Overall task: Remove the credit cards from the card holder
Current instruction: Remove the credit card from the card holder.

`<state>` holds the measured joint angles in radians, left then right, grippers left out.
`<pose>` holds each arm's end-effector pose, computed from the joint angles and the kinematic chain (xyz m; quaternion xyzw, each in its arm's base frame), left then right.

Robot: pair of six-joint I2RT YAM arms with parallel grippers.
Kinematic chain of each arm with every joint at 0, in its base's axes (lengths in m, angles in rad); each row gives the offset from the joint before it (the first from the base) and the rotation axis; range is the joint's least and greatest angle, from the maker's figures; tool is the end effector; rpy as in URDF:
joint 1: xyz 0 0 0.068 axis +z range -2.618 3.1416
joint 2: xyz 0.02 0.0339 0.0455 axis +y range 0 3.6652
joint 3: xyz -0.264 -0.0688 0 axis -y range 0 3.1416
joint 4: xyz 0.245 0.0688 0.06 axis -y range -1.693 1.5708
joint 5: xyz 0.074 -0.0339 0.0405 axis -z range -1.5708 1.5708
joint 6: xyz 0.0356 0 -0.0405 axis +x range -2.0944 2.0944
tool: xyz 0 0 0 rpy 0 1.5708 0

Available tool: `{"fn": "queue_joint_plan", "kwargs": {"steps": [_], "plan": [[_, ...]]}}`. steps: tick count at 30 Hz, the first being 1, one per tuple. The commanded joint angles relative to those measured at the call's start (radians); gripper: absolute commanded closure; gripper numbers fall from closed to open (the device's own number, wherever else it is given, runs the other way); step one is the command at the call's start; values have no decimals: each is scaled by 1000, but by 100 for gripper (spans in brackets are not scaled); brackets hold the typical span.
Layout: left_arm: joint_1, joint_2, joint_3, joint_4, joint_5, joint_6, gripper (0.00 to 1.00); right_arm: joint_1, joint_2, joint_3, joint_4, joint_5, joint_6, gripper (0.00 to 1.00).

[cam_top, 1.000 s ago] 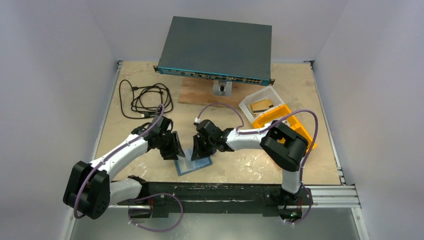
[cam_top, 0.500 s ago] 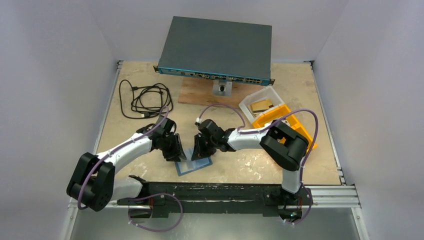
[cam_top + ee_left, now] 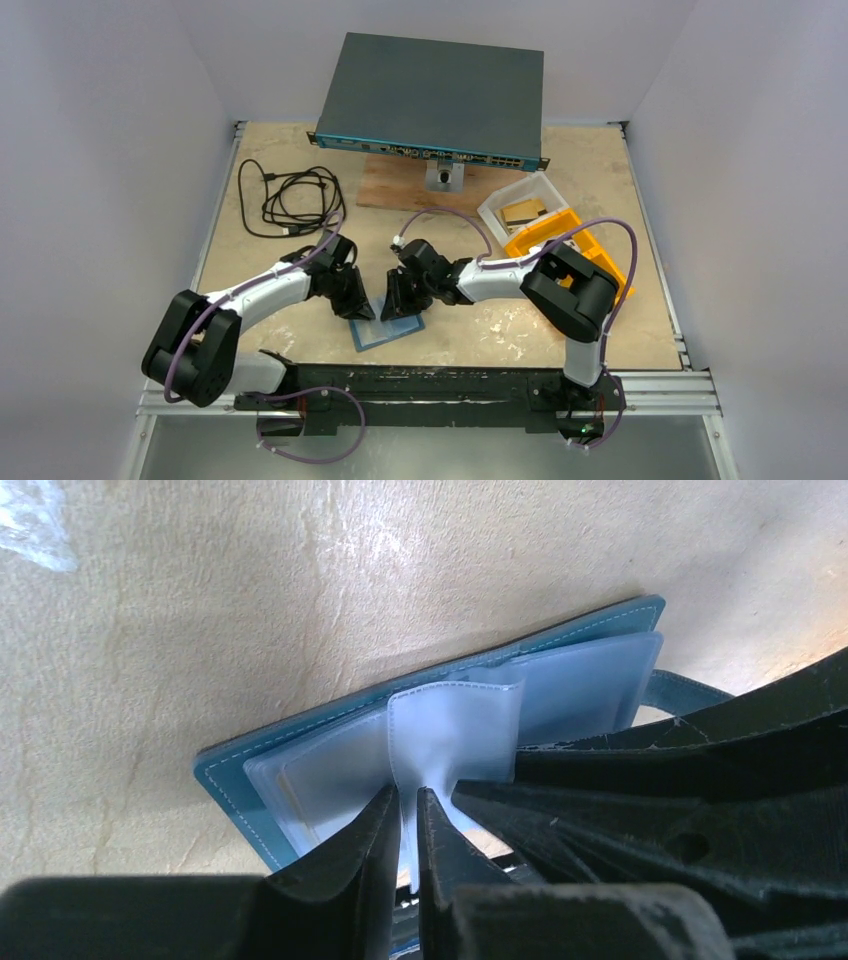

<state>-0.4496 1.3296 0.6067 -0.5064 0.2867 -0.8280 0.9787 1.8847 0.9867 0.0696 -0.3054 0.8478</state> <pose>0.1907 -0.1032 0.1509 -0.1596 0.9625 -0.2133 0.0511 0.1999 0.3164 0.1308 -0.1153 0.9155 0.3704 0.1069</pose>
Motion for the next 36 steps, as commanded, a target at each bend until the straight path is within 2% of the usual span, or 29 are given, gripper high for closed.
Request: {"fn": "queue_joint_plan", "kwargs": {"steps": [1,6,11,17,27,32,36], "plan": [[-9,34,-16,21,-37,0,93,-7,-24,-39,-32,43,-21,77],[-11,-3,8,5,-25,4,96,-7,-104,-22,-33,32,-24,61],[-22,-44,39,8,13,9,96,-17,-200,8,-94,72,-28,51],[-64,-38,78,65,63,-5,84,-45,-317,-1,-178,170,-24,50],[-138,140,169,196,140,-64,59,-51,-427,-35,-260,273,-27,50],[-154,238,197,218,154,-85,55,-51,-454,-57,-271,292,-29,50],[-154,239,197,197,134,-80,55,-44,-448,-44,-287,304,-54,50]]}}
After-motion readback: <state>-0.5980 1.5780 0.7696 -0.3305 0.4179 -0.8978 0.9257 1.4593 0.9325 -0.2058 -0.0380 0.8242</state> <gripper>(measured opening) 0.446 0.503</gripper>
